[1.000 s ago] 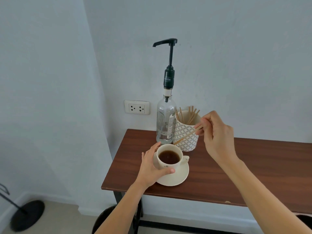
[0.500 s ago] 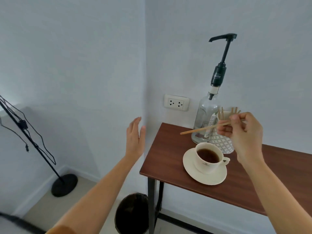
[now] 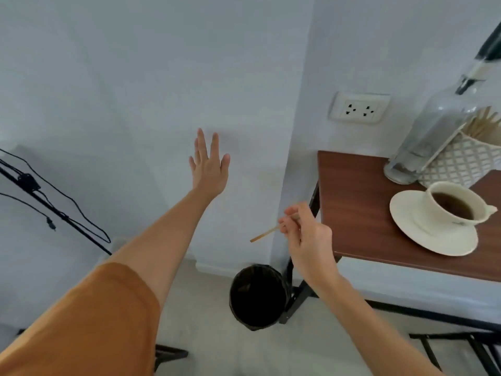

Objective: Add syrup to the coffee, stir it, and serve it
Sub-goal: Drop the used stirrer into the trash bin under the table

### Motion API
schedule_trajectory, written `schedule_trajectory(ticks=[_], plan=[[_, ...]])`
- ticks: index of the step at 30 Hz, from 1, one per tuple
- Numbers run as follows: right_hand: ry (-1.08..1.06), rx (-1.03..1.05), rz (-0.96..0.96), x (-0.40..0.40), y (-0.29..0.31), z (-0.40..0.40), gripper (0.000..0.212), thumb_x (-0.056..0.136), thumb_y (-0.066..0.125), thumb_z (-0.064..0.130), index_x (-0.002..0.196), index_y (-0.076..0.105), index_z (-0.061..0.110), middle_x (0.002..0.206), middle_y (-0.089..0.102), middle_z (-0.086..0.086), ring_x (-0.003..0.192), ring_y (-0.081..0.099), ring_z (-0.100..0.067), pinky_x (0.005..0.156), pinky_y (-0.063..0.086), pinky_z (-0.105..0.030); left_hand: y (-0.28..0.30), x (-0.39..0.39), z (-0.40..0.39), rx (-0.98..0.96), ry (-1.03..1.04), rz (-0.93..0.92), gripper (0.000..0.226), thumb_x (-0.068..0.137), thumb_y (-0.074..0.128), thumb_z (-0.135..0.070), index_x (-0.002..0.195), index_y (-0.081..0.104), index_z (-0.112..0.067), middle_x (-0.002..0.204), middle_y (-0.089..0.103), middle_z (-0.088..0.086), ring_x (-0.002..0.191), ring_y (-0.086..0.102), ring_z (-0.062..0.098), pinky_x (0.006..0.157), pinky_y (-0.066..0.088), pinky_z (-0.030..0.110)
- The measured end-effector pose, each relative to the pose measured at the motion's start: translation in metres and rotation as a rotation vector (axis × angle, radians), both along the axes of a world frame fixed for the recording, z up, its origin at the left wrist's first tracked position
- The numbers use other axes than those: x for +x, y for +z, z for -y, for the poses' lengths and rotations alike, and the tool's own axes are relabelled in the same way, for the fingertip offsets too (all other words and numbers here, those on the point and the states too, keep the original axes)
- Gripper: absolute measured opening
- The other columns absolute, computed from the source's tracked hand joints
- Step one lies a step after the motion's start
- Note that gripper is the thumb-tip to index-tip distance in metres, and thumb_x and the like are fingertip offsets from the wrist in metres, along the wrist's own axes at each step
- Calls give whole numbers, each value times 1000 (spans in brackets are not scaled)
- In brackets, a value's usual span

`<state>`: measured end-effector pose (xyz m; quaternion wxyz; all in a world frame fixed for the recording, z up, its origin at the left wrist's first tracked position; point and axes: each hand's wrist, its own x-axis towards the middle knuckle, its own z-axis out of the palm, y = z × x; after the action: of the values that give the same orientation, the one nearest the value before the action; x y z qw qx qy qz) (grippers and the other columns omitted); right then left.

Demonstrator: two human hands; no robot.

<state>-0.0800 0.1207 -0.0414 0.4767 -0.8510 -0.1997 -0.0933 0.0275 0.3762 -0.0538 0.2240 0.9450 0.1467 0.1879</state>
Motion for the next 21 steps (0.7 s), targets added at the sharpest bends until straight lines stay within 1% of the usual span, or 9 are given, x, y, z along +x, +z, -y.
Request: schedule_trajectory(ticks=[1,3,4,5,9,13,15,18,21], plan=[[10,-56,-26,0,-15,-9,8,102,48,12,106,54,9,88,72,-4,74,69,-13,64,55,-18,-6,4,-2,24,5,-13,60,107,30,-38,160,10,-17,167,-15,15,154,-5,35,120,9,62],[29,-158,-89,4,-46,-22,9,104,43,17,106,50,11,83,70,-11,70,67,-25,64,58,-41,-16,11,-7,56,26,-29,59,107,29,-39,160,10,-21,167,-15,15,154,-7,35,120,6,64],[38,-215,-113,8,-62,-26,9,104,42,19,106,48,13,79,69,-12,67,66,-28,62,57,-47,-21,14,-10,62,31,-29,59,107,28,-40,160,9,-22,167,-14,15,154,-7,35,119,6,66],[48,-266,-137,13,-78,-29,8,105,40,20,105,46,15,76,67,-12,66,65,-28,61,56,-49,-26,17,-12,66,29,-24,60,107,28,-40,160,7,-24,167,-13,14,154,-7,35,118,5,67],[60,-374,-227,34,-142,-38,6,105,38,20,105,44,20,69,61,-6,59,59,-22,53,54,-42,-43,27,-16,74,20,27,62,106,27,-44,160,3,-26,168,-9,14,154,-5,36,114,4,71],[47,-438,-388,45,-201,-42,15,104,37,21,119,39,21,71,57,3,62,52,-8,52,41,-25,-54,35,-15,90,55,104,63,105,30,-47,160,12,-20,167,0,19,154,0,39,113,3,72],[19,-432,-460,46,-219,-41,20,104,39,22,124,39,21,79,57,5,71,54,-10,60,44,-27,-56,38,-14,100,63,132,64,105,32,-46,159,16,-17,167,4,21,153,2,41,113,2,73],[2,-448,-470,47,-228,-40,21,103,42,20,124,43,17,95,52,3,87,53,-18,76,51,-37,-56,40,-12,106,67,150,63,106,32,-44,159,19,-14,166,8,23,153,4,42,112,2,73],[-13,-435,-452,47,-226,-38,18,103,42,21,120,45,16,94,51,2,86,52,-18,75,47,-34,-53,39,-10,101,68,140,64,105,32,-45,159,18,-14,166,7,22,153,3,42,113,2,74]])
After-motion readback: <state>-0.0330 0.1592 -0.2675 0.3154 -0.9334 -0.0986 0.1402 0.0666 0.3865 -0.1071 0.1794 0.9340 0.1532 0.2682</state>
